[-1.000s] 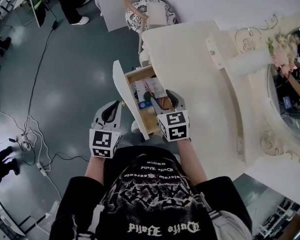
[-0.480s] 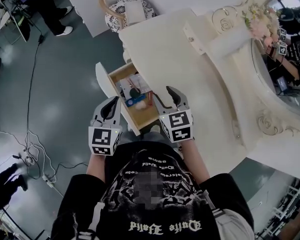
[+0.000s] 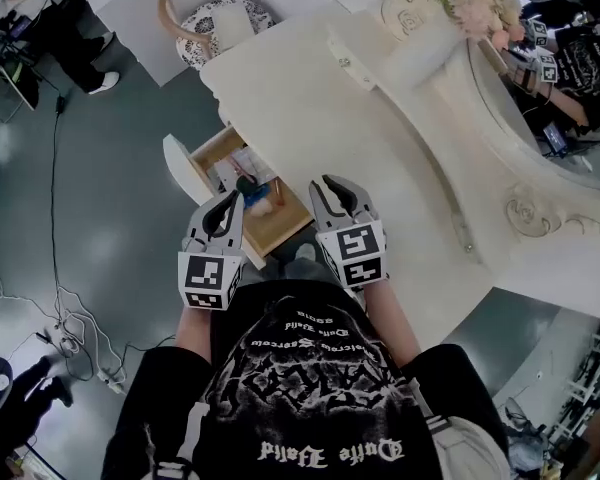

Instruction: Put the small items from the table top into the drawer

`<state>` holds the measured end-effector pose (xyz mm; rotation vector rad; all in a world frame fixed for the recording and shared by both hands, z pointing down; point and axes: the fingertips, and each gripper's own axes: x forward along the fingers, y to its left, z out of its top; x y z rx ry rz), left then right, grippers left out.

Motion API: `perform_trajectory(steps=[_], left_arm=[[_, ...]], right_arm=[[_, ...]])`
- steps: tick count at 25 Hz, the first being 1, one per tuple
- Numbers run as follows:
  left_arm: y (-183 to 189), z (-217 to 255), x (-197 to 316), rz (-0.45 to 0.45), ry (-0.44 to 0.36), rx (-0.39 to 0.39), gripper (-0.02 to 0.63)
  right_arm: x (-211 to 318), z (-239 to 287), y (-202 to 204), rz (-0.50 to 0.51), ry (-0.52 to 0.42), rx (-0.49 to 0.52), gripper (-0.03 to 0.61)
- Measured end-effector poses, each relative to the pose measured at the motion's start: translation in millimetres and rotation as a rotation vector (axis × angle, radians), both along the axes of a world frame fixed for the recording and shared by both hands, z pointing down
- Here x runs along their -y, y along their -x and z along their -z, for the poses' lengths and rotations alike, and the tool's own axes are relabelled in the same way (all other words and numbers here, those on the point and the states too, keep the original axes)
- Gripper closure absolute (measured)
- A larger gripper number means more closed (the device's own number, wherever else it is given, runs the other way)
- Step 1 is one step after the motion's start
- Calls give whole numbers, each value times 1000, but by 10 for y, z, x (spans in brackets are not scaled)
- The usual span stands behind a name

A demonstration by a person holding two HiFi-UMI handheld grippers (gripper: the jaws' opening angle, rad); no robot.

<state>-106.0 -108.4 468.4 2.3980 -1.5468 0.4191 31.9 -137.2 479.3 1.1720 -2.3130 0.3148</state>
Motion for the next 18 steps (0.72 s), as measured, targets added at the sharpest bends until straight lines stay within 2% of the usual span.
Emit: perform_trajectory(steps=[5, 11, 18], left_arm=[[-179, -10, 18, -38, 0, -4, 598], [-353, -6, 45, -81, -2, -5, 598], [-509, 6, 78, -120, -2, -2, 598]], right_arm=[[-39, 31, -142, -15, -17, 26, 508], [-63, 69, -321, -56, -47, 20, 558], [-110, 65, -451, -73, -51, 20, 569]])
